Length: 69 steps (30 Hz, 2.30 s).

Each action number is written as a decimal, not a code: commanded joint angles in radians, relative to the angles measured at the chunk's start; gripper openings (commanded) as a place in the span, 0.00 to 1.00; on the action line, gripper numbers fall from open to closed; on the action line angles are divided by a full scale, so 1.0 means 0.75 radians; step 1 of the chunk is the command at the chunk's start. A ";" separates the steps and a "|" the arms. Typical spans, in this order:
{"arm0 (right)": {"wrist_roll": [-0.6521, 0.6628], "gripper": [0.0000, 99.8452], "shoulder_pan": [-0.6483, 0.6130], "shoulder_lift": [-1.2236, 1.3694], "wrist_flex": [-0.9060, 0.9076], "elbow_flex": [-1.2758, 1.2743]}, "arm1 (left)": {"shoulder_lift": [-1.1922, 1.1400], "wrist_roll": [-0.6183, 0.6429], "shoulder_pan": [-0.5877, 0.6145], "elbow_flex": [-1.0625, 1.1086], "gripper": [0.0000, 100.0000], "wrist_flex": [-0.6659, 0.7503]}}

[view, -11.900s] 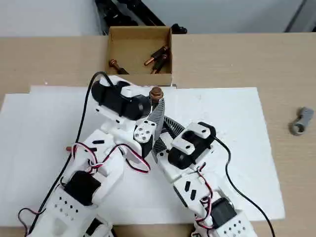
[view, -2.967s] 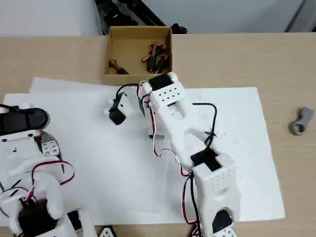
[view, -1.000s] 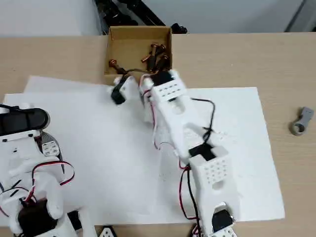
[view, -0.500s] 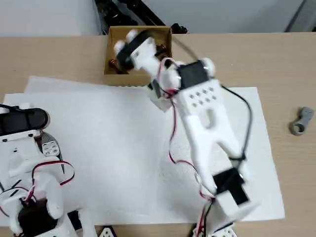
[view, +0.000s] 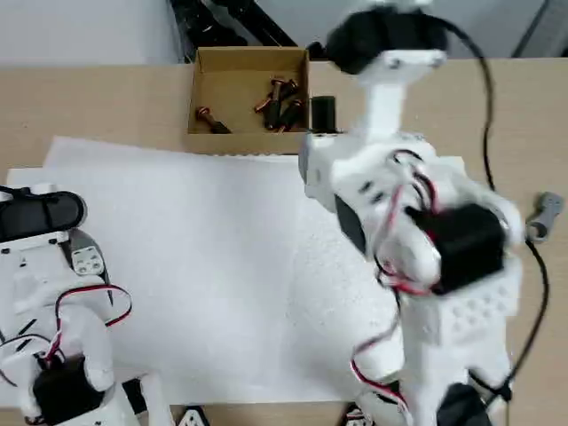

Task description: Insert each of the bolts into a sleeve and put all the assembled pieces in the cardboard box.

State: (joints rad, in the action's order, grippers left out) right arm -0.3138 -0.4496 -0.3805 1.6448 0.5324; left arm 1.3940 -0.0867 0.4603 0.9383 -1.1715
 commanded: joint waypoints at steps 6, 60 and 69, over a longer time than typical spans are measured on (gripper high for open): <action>0.047 0.00 -0.206 -0.257 -0.015 -0.153 | -0.010 -0.002 -0.004 0.081 0.00 0.274; 0.309 0.00 -0.234 -1.132 -2.215 -2.482 | -0.741 0.387 -1.142 -0.758 0.00 0.426; 0.307 0.00 -0.234 -1.143 -2.210 -2.498 | -0.794 0.387 -1.150 -0.764 0.00 0.428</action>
State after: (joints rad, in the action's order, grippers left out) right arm -0.0882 -0.6322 -1.2183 0.0015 -1.3502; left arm 0.7986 0.1972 -0.3913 0.4242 -0.8539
